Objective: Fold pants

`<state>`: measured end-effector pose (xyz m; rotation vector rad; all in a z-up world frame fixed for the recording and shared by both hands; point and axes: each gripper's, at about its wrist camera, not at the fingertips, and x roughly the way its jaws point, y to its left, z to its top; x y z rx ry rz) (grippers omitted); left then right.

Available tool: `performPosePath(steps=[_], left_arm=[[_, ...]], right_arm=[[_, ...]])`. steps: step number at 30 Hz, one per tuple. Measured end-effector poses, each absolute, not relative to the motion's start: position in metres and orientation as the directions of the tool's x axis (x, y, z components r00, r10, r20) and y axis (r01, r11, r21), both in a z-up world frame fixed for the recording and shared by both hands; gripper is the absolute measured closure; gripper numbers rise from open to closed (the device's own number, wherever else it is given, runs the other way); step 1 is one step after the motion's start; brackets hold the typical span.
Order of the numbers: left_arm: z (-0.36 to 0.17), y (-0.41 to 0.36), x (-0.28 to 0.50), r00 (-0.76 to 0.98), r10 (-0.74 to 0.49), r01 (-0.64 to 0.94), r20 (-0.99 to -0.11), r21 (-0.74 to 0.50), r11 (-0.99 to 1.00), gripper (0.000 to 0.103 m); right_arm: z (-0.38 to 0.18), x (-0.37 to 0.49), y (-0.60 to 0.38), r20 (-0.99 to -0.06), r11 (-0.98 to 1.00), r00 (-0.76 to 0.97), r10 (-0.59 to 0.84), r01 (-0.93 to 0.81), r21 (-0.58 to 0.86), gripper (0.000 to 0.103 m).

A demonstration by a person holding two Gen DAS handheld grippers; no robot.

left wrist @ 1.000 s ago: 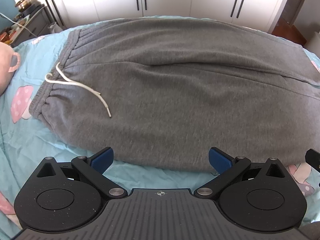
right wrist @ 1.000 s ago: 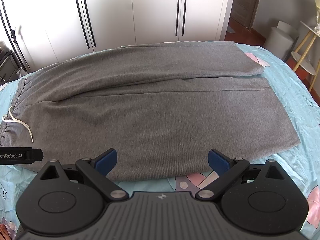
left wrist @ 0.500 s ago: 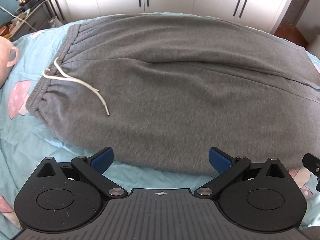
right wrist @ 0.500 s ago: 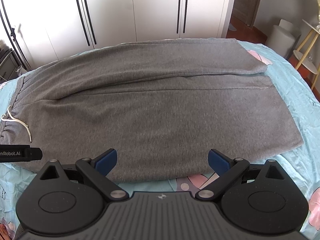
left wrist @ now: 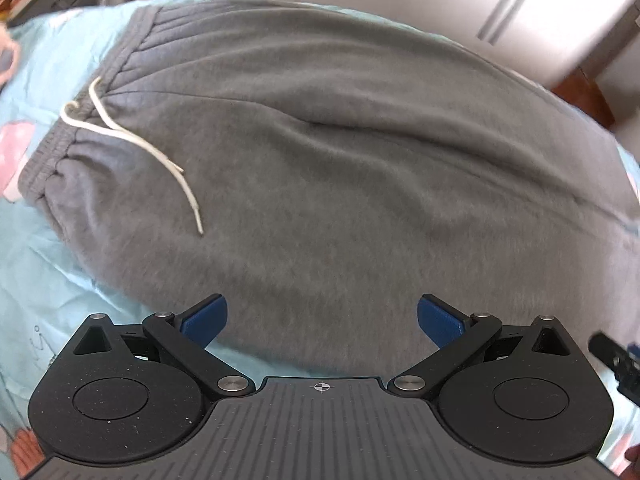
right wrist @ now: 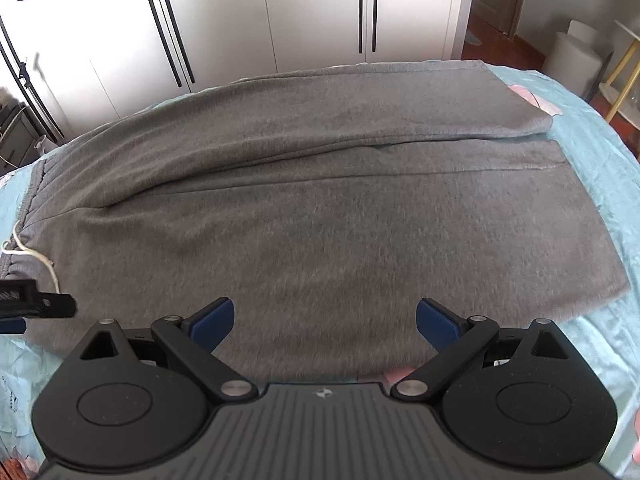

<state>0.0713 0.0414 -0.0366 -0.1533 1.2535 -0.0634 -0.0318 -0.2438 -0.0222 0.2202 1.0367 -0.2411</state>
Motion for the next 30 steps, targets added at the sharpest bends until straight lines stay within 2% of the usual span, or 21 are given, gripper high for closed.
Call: performPosePath(steps=[4,7,11,14,17,19,21,22,23,24,25,28,30], left_arm=[[-0.033,0.057,0.104,0.324,-0.137,-0.094,-0.936,-0.176,0.980,0.000],[-0.026,0.071,0.143,0.354,-0.121,-0.120,-0.927,-0.174,0.977,0.000],[-0.019,0.087,0.207,0.412,-0.034,-0.172,-0.911,-0.114,0.979,0.000],[-0.029,0.100,0.266,0.401,-0.087,-0.211,-0.912,-0.185,0.960,0.000],[-0.048,0.117,0.320,0.360,-0.150,-0.318,-0.921,-0.272,0.908,0.000],[-0.058,0.123,0.348,0.354,-0.144,-0.389,-0.924,-0.286,0.876,0.000],[-0.066,0.119,0.377,0.327,-0.148,-0.386,-0.933,-0.275,0.881,0.002],[-0.071,0.116,0.392,0.310,-0.143,-0.379,-0.940,-0.260,0.888,0.003],[-0.076,0.114,0.403,0.292,-0.136,-0.380,-0.947,-0.245,0.892,0.012],[-0.083,0.112,0.415,0.265,-0.129,-0.387,-0.956,-0.228,0.894,0.025],[-0.091,0.112,0.425,0.244,-0.133,-0.401,-0.961,-0.224,0.888,0.029],[-0.115,0.110,0.446,0.162,-0.123,-0.459,-0.979,-0.185,0.869,0.030],[-0.122,0.109,0.455,0.149,-0.118,-0.469,-0.982,-0.175,0.865,0.027]], right_arm=[[-0.026,-0.006,-0.263,-0.873,0.949,0.477,-0.103,0.311,0.057,0.005],[-0.028,0.027,-0.288,-0.872,0.940,0.484,-0.068,0.324,0.107,0.005],[-0.035,0.091,-0.334,-0.873,0.905,0.486,-0.051,0.391,0.165,0.005],[-0.042,0.146,-0.376,-0.869,0.852,0.492,-0.053,0.476,0.218,0.006],[-0.058,0.206,-0.417,-0.873,0.772,0.486,-0.038,0.569,0.283,0.006],[-0.072,0.241,-0.443,-0.885,0.705,0.465,-0.025,0.636,0.314,0.006],[-0.084,0.269,-0.459,-0.888,0.656,0.459,-0.021,0.677,0.334,0.006],[-0.088,0.281,-0.468,-0.888,0.641,0.458,-0.031,0.691,0.334,0.007],[-0.091,0.292,-0.474,-0.890,0.637,0.452,-0.054,0.702,0.317,0.007],[-0.095,0.304,-0.479,-0.895,0.643,0.441,-0.073,0.706,0.295,0.007],[-0.099,0.312,-0.483,-0.898,0.648,0.433,-0.082,0.707,0.282,0.007],[-0.110,0.335,-0.497,-0.906,0.644,0.407,-0.115,0.725,0.244,0.008],[-0.116,0.344,-0.510,-0.907,0.619,0.402,-0.128,0.747,0.244,0.009]])
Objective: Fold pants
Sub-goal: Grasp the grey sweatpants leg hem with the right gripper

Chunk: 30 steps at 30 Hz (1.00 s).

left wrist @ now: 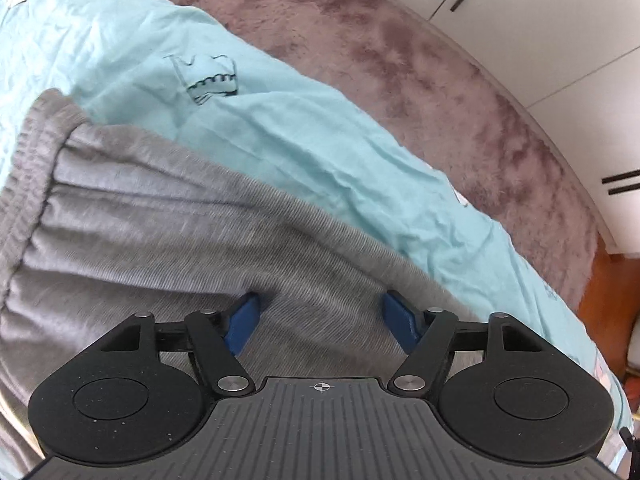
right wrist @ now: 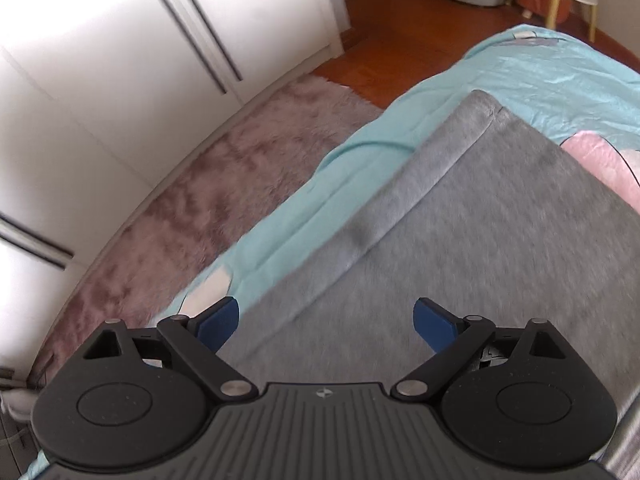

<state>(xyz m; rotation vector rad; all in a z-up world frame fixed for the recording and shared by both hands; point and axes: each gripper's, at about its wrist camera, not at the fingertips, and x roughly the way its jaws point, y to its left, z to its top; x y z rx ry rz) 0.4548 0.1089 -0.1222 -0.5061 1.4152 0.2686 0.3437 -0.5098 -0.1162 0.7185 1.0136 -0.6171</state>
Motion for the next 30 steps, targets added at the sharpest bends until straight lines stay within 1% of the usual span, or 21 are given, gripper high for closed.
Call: performPosePath(steps=[1,3,5,10,11,12,13,14,16,17,18,19,20,21,25,26,28,29,30], left_arm=[[-0.123,0.109,0.457,0.138,-0.119,-0.474,-0.983,-0.171,0.864,0.027],[-0.119,0.109,0.457,0.168,-0.126,-0.464,-0.978,-0.191,0.865,0.023],[-0.120,0.112,0.463,0.152,-0.139,-0.460,-0.979,-0.194,0.866,0.023],[-0.129,0.126,0.472,0.122,-0.180,-0.534,-0.976,-0.217,0.817,0.023],[-0.129,0.127,0.472,0.124,-0.184,-0.536,-0.975,-0.222,0.815,0.023],[-0.128,0.128,0.473,0.130,-0.181,-0.529,-0.975,-0.223,0.819,0.024],[-0.129,0.130,0.475,0.116,-0.177,-0.531,-0.977,-0.212,0.821,0.026],[-0.126,0.131,0.473,0.120,-0.170,-0.540,-0.978,-0.208,0.815,0.028],[-0.120,0.128,0.469,0.147,-0.166,-0.549,-0.975,-0.220,0.806,0.026],[-0.118,0.126,0.471,0.163,-0.180,-0.534,-0.970,-0.240,0.810,0.020],[-0.118,0.126,0.474,0.167,-0.184,-0.530,-0.969,-0.245,0.811,0.019],[-0.119,0.128,0.475,0.147,-0.184,-0.562,-0.972,-0.235,0.793,0.021],[-0.119,0.130,0.473,0.152,-0.183,-0.591,-0.971,-0.237,0.771,0.018],[-0.120,0.130,0.472,0.184,-0.177,-0.606,-0.967,-0.253,0.754,0.013],[-0.140,0.123,0.485,0.093,-0.152,-0.597,-0.984,-0.177,0.783,0.013],[-0.139,0.120,0.486,0.090,-0.131,-0.610,-0.987,-0.158,0.777,0.014],[-0.133,0.113,0.483,0.094,-0.069,-0.614,-0.993,-0.112,0.781,0.030],[-0.131,0.109,0.480,0.103,-0.049,-0.599,-0.994,-0.101,0.795,0.041],[-0.129,0.106,0.477,0.124,-0.050,-0.574,-0.991,-0.113,0.811,0.055]], right_arm=[[-0.118,0.346,-0.514,-0.906,0.606,0.402,-0.131,0.756,0.248,0.009],[-0.126,0.353,-0.522,-0.914,0.589,0.390,-0.116,0.768,0.252,0.017],[-0.132,0.358,-0.526,-0.919,0.584,0.377,-0.116,0.774,0.244,0.017],[-0.148,0.371,-0.524,-0.932,0.582,0.326,-0.160,0.793,0.178,0.018],[-0.149,0.373,-0.522,-0.931,0.592,0.320,-0.174,0.790,0.161,0.026],[-0.149,0.375,-0.518,-0.933,0.606,0.299,-0.201,0.786,0.122,0.046],[-0.148,0.377,-0.514,-0.931,0.621,0.273,-0.241,0.781,0.068,0.054],[-0.148,0.376,-0.512,-0.926,0.634,0.266,-0.268,0.773,0.038,0.059],[-0.146,0.368,-0.516,-0.919,0.630,0.298,-0.259,0.773,0.073,0.070],[-0.146,0.363,-0.519,-0.915,0.631,0.318,-0.250,0.770,0.095,0.078],[-0.146,0.358,-0.522,-0.911,0.633,0.337,-0.238,0.765,0.118,0.083],[-0.146,0.354,-0.527,-0.908,0.630,0.351,-0.229,0.765,0.137,0.084],[-0.146,0.351,-0.529,-0.905,0.627,0.366,-0.216,0.763,0.159,0.086],[-0.147,0.347,-0.532,-0.901,0.624,0.383,-0.204,0.760,0.182,0.087],[-0.149,0.342,-0.533,-0.890,0.643,0.413,-0.194,0.738,0.203,0.087],[-0.149,0.342,-0.533,-0.889,0.643,0.414,-0.195,0.738,0.203,0.087],[-0.150,0.343,-0.532,-0.890,0.644,0.410,-0.201,0.740,0.195,0.087],[-0.150,0.344,-0.532,-0.895,0.642,0.392,-0.213,0.747,0.174,0.087],[-0.149,0.345,-0.531,-0.895,0.644,0.390,-0.216,0.746,0.170,0.087]])
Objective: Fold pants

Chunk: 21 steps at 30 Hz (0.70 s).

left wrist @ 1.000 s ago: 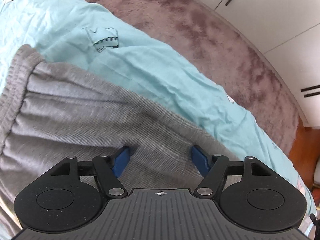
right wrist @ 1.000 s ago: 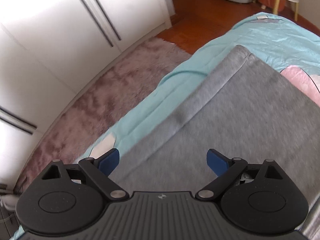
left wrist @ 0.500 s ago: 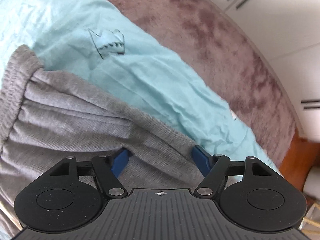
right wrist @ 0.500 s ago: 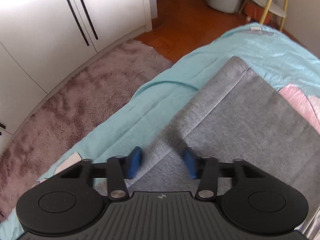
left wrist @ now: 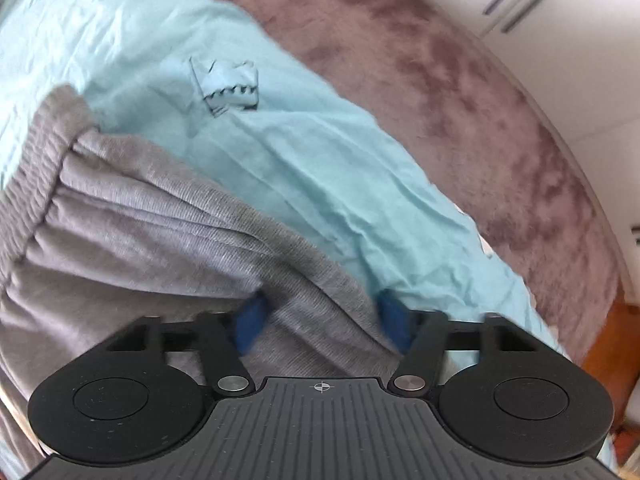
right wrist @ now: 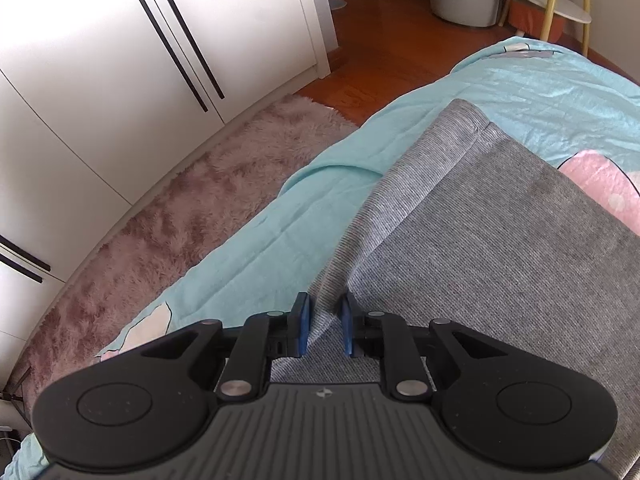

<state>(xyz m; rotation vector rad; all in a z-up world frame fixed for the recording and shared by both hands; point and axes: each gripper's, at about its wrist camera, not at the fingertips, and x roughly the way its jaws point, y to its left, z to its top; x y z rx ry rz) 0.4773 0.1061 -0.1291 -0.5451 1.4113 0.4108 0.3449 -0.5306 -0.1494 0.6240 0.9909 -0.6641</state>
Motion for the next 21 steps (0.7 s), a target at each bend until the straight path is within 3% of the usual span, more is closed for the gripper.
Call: performPosePath(steps=[2,5,11,15,18,21], left_arm=[[-0.123,0.107,0.467,0.151,-0.058,-0.541,-0.987,-0.132,0.830,0.079],[-0.114,0.118,0.453,0.189,-0.124,-0.521,-0.974,-0.206,0.828,0.089],[-0.047,0.146,0.385,0.373,-0.253,-0.400,-0.892,-0.401,0.824,0.091],[0.003,0.169,0.297,0.479,-0.339,-0.263,-0.810,-0.501,0.825,0.091],[0.023,0.183,0.213,0.519,-0.362,-0.169,-0.774,-0.508,0.845,0.092],[0.008,0.192,0.135,0.517,-0.341,-0.144,-0.785,-0.473,0.869,0.091]], right_arm=[[-0.149,0.345,-0.530,-0.894,0.653,0.394,-0.215,0.739,0.168,0.088],[-0.145,0.333,-0.532,-0.886,0.641,0.421,-0.195,0.738,0.210,0.097],[-0.102,0.288,-0.532,-0.836,0.628,0.520,-0.174,0.713,0.313,0.099],[-0.054,0.204,-0.538,-0.755,0.600,0.642,-0.132,0.658,0.455,0.099],[-0.025,0.118,-0.529,-0.687,0.609,0.715,-0.130,0.604,0.513,0.099],[-0.014,0.022,-0.508,-0.643,0.613,0.751,-0.147,0.580,0.537,0.099]])
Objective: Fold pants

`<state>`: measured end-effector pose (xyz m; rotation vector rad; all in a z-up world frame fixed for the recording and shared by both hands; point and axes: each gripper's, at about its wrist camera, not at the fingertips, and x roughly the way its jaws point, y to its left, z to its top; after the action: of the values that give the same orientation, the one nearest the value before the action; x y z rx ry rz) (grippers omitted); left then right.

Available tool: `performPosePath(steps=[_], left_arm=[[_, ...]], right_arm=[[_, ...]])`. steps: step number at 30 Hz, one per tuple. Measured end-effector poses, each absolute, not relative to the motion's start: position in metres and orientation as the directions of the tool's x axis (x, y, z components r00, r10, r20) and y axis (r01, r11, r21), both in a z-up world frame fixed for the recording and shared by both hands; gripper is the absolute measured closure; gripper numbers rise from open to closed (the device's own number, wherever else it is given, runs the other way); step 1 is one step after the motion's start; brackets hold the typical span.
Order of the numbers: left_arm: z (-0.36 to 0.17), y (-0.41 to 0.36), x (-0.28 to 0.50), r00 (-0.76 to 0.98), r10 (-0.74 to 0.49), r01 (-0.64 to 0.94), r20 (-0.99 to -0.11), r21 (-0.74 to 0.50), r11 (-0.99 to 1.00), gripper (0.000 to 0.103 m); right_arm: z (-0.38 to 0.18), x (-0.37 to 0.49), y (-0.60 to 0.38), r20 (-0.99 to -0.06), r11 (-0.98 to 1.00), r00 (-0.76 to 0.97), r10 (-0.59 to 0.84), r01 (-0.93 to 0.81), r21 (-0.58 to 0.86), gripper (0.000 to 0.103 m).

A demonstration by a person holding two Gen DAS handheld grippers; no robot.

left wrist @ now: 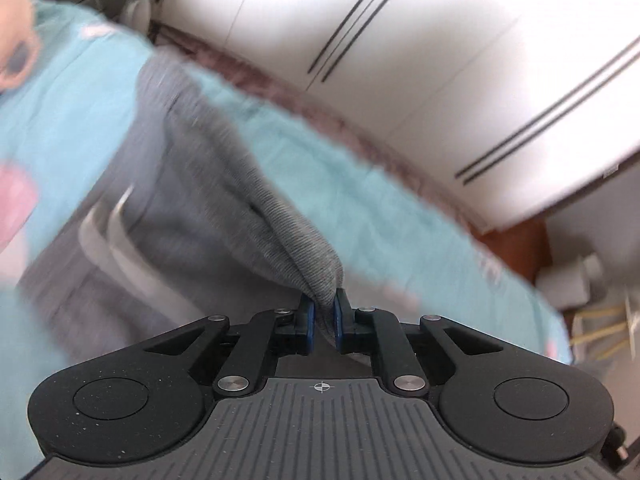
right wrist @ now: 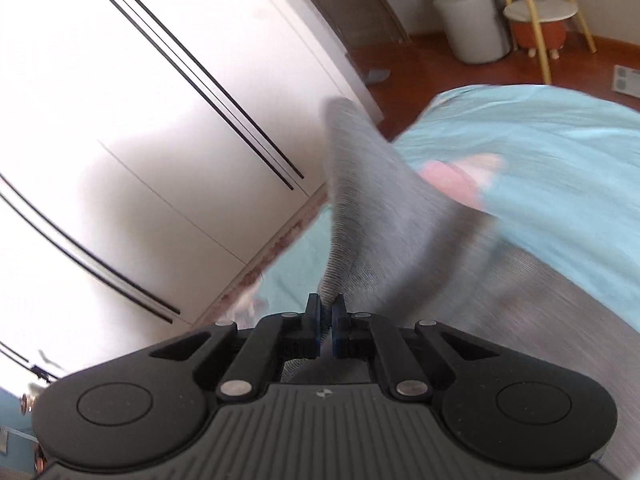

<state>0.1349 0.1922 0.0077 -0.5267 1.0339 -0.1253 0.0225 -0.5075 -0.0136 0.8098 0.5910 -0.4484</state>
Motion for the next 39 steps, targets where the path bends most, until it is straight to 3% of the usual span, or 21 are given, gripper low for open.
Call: performPosePath(steps=[5,8,10,11,12,13,14,15,17,19,22,24,25,27,29,32,34,35,36,38,39], left_arm=[[-0.082,0.212,0.058,0.423,-0.329,-0.235,-0.844,-0.453,0.860,0.091],[-0.128,0.225,0.047,0.413,-0.302,-0.306,-0.859,-0.443,0.843,0.074],[-0.133,0.231,0.045,0.422,-0.311,-0.336,-0.852,-0.465,0.819,0.071],[-0.129,0.234,0.043,0.454,-0.307,-0.349,-0.836,-0.484,0.803,0.063],[-0.123,0.235,0.042,0.485,-0.286,-0.342,-0.827,-0.480,0.808,0.044],[-0.118,0.236,0.042,0.514,-0.227,-0.342,-0.827,-0.441,0.830,0.033],[-0.114,0.236,0.036,0.533,-0.165,-0.349,-0.829,-0.394,0.850,0.016],[-0.112,0.237,0.036,0.549,-0.105,-0.360,-0.829,-0.348,0.866,0.012],[-0.112,0.245,0.042,0.550,-0.081,-0.379,-0.832,-0.334,0.863,0.013],[-0.119,0.260,0.046,0.543,-0.154,-0.396,-0.825,-0.413,0.820,0.021],[-0.136,0.279,0.045,0.491,-0.234,-0.472,-0.839,-0.482,0.738,0.036],[-0.143,0.281,0.045,0.493,-0.250,-0.484,-0.833,-0.502,0.716,0.047],[-0.142,0.282,0.045,0.495,-0.248,-0.482,-0.833,-0.501,0.719,0.052],[-0.135,0.284,0.044,0.509,-0.228,-0.460,-0.830,-0.486,0.743,0.077],[-0.120,0.279,0.043,0.543,-0.190,-0.410,-0.818,-0.455,0.790,0.083],[-0.105,0.279,0.034,0.590,-0.184,-0.366,-0.786,-0.463,0.807,0.083],[-0.113,0.284,0.031,0.552,-0.154,-0.429,-0.819,-0.438,0.790,0.073],[-0.118,0.286,0.030,0.525,-0.104,-0.478,-0.845,-0.394,0.785,0.058],[-0.121,0.288,0.028,0.497,-0.055,-0.521,-0.866,-0.348,0.780,0.033],[-0.115,0.292,0.015,0.511,-0.009,-0.557,-0.860,-0.339,0.758,0.029],[-0.109,0.292,0.009,0.525,0.006,-0.556,-0.851,-0.338,0.760,0.029]], right_arm=[[-0.055,-0.097,-0.468,-0.696,0.543,0.695,-0.178,0.660,0.520,0.098],[-0.102,-0.125,-0.461,-0.791,0.480,0.589,-0.163,0.748,0.458,0.097],[-0.114,-0.128,-0.461,-0.809,0.478,0.560,-0.180,0.768,0.425,0.094],[-0.115,-0.130,-0.462,-0.801,0.465,0.571,-0.179,0.766,0.443,0.094],[-0.113,-0.130,-0.464,-0.791,0.445,0.585,-0.180,0.765,0.466,0.086],[-0.111,-0.132,-0.467,-0.781,0.429,0.598,-0.181,0.763,0.484,0.079],[-0.108,-0.134,-0.469,-0.767,0.414,0.611,-0.199,0.761,0.499,0.065],[-0.107,-0.136,-0.472,-0.756,0.402,0.613,-0.229,0.767,0.500,0.049],[-0.110,-0.140,-0.479,-0.760,0.379,0.597,-0.257,0.786,0.489,0.046],[-0.125,-0.140,-0.484,-0.774,0.350,0.586,-0.242,0.796,0.494,0.047],[-0.130,-0.143,-0.485,-0.770,0.338,0.586,-0.251,0.799,0.498,0.060],[-0.132,-0.139,-0.488,-0.773,0.337,0.582,-0.251,0.801,0.494,0.081],[-0.133,-0.143,-0.485,-0.772,0.336,0.586,-0.248,0.799,0.498,0.085],[-0.134,-0.143,-0.487,-0.769,0.320,0.590,-0.246,0.798,0.510,0.090],[-0.130,-0.147,-0.483,-0.764,0.310,0.595,-0.249,0.796,0.519,0.092],[-0.110,-0.157,-0.476,-0.712,0.314,0.650,-0.266,0.757,0.573,0.093],[-0.102,-0.163,-0.474,-0.685,0.331,0.667,-0.293,0.743,0.582,0.093],[-0.104,-0.166,-0.475,-0.692,0.327,0.651,-0.311,0.757,0.566,0.093],[-0.108,-0.166,-0.479,-0.719,0.323,0.618,-0.319,0.784,0.530,0.093],[-0.121,-0.172,-0.492,-0.792,0.278,0.517,-0.324,0.853,0.442,0.094],[-0.122,-0.183,-0.498,-0.775,0.243,0.544,-0.322,0.839,0.487,0.092]])
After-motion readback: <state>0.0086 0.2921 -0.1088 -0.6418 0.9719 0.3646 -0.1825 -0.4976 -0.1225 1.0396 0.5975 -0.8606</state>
